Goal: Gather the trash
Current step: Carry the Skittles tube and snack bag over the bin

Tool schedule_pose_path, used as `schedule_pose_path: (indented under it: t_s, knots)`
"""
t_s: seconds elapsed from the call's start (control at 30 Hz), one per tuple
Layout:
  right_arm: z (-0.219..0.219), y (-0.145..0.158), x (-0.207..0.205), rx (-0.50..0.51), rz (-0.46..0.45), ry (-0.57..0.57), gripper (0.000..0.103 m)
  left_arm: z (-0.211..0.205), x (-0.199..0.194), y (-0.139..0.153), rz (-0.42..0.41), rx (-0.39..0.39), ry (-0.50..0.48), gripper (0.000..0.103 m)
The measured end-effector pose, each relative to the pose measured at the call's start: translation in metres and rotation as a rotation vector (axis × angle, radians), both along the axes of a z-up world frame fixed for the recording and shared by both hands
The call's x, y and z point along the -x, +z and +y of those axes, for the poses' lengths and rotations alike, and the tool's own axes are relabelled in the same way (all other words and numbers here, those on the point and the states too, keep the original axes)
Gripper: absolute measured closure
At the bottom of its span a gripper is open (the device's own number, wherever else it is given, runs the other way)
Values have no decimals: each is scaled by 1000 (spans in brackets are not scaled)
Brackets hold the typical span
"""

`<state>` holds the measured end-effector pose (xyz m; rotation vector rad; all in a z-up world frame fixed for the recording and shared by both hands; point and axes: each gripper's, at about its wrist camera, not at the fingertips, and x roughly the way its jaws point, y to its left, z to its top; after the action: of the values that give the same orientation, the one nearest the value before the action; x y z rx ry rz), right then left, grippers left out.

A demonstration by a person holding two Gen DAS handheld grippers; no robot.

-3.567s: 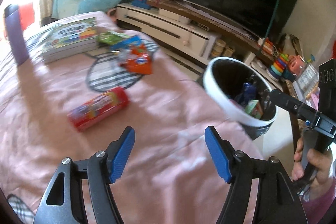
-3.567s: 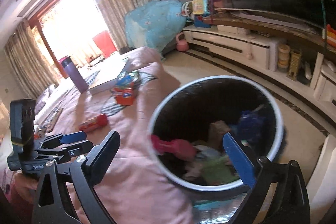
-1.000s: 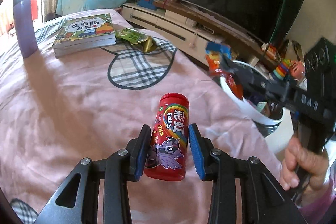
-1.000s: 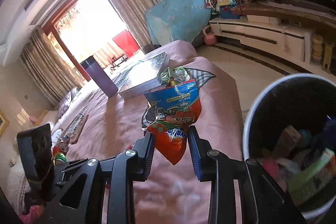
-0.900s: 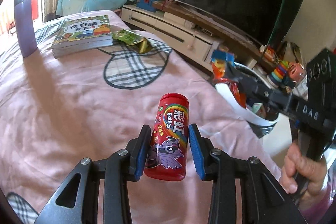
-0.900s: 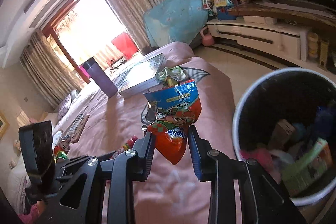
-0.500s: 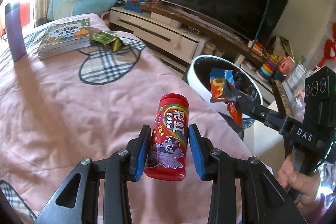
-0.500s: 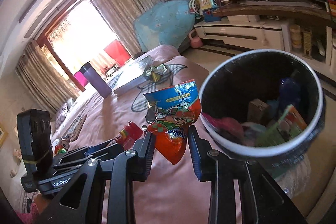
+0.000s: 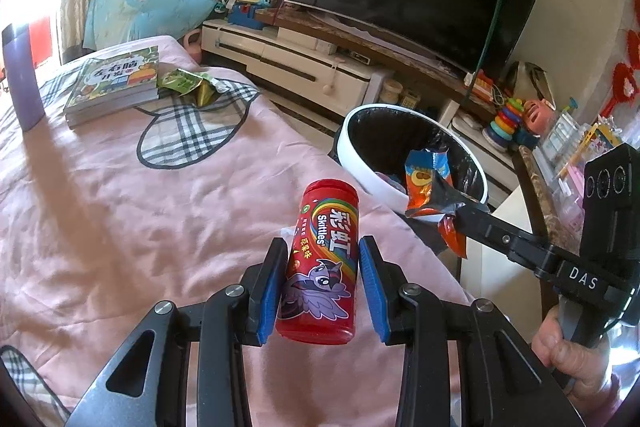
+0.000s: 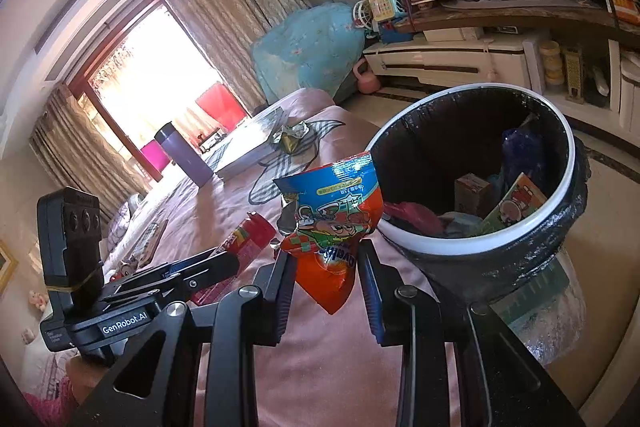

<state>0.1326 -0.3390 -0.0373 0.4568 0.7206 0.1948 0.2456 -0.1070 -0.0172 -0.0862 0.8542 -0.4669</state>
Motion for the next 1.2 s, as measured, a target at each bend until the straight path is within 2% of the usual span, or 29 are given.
schedule_pose_path:
  t_s: [0.53,1.2]
  knots:
    - [-21,7,8,11,-23,-43,72,-15,-8,10,-21,2,-36,68]
    - [-76,22,5,83,-19,-146,72,-59,-41,16,-37,2,-109,68]
